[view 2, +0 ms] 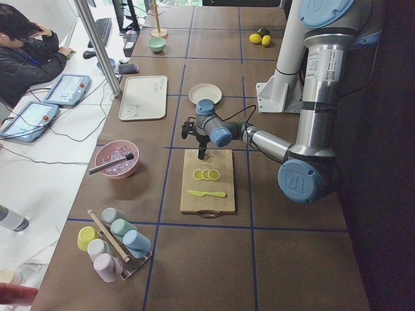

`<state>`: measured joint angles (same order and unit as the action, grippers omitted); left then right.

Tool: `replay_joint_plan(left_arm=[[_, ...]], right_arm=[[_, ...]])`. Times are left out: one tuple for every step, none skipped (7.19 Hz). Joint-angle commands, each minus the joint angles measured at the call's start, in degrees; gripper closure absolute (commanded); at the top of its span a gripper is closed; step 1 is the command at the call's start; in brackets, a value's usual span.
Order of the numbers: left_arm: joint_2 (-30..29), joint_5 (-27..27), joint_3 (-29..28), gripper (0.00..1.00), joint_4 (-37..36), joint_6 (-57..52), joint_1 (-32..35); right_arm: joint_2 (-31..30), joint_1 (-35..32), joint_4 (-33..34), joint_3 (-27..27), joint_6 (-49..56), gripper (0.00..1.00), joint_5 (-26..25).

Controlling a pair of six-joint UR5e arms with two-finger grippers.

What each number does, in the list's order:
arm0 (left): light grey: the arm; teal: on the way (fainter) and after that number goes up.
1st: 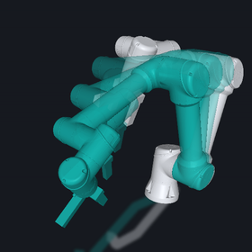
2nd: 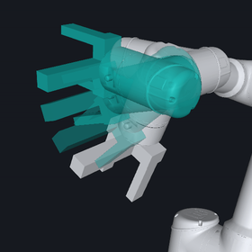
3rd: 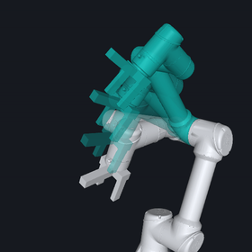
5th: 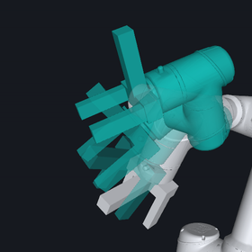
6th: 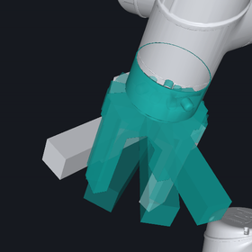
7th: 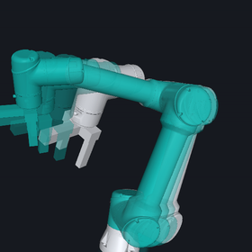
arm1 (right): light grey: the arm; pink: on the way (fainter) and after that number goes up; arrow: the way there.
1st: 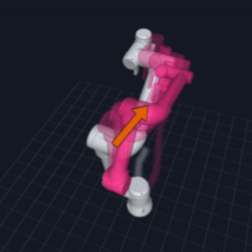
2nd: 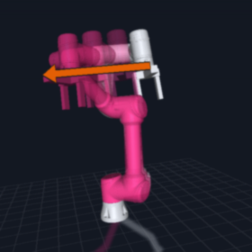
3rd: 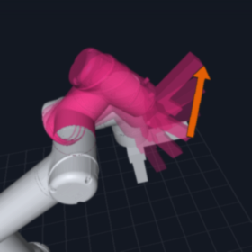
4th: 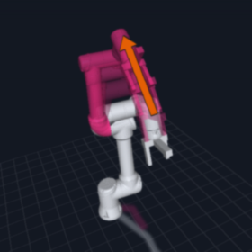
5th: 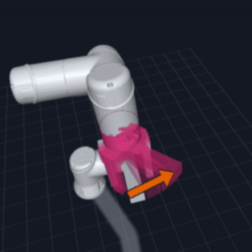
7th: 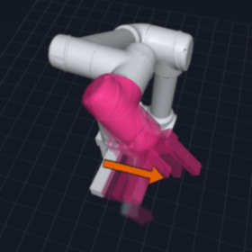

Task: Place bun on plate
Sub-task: 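Reach the left gripper down to the white bun on the cutting board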

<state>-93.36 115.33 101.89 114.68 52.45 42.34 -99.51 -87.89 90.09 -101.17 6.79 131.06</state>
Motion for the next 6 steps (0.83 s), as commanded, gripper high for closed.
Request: replay_joint_plan(left_arm=[[0.28,-0.10,-0.02,0.40,-0.07,-0.24,-0.15],[0.28,-0.10,0.24,0.59,-0.07,-0.16,-0.06],[0.28,-0.10,0.33,0.69,-0.16,-0.16,-0.06],[0.28,-0.10,0.94,0.70,-0.25,-0.07,0.02],[0.45,0.07,2.51,0.72,-0.86,0.02,0.11],[-0.59,0.07,4.96,0.72,-4.43,0.37,0.20]], right_arm=[[-0.07,0.00,0.00,0.01,-0.02,0.00,0.07],[-0.07,0.00,0.00,-0.08,-0.02,0.00,0.07],[-0.07,0.00,0.00,-0.08,-0.02,0.00,0.07],[-0.07,0.00,0.00,-0.26,-0.11,0.00,0.07],[-0.07,0.00,0.00,-0.35,-0.11,0.00,0.16],[-0.07,0.00,0.00,-0.35,-0.11,0.00,0.16]])
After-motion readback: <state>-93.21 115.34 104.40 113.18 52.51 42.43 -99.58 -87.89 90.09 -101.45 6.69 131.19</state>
